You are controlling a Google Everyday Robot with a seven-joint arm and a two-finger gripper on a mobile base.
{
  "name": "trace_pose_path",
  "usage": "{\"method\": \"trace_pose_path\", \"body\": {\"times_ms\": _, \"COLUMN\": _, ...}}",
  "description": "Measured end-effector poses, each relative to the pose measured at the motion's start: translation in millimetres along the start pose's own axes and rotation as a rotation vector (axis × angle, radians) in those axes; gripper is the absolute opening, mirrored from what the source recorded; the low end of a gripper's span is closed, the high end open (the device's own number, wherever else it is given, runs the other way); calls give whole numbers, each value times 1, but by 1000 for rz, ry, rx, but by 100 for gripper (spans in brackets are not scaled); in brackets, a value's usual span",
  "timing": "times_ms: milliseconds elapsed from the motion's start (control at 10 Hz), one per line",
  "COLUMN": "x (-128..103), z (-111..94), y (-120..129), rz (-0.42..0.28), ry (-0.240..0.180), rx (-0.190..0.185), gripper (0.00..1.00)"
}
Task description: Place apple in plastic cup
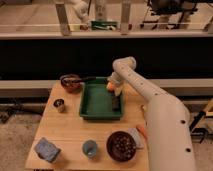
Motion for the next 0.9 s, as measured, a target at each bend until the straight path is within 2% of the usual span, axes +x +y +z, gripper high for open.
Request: {"method": "trace_pose_path", "body": {"times_ms": 900, "x": 8, "z": 12, "y": -11, "rz": -71, "ry": 59, "rx": 47, "gripper": 80}}
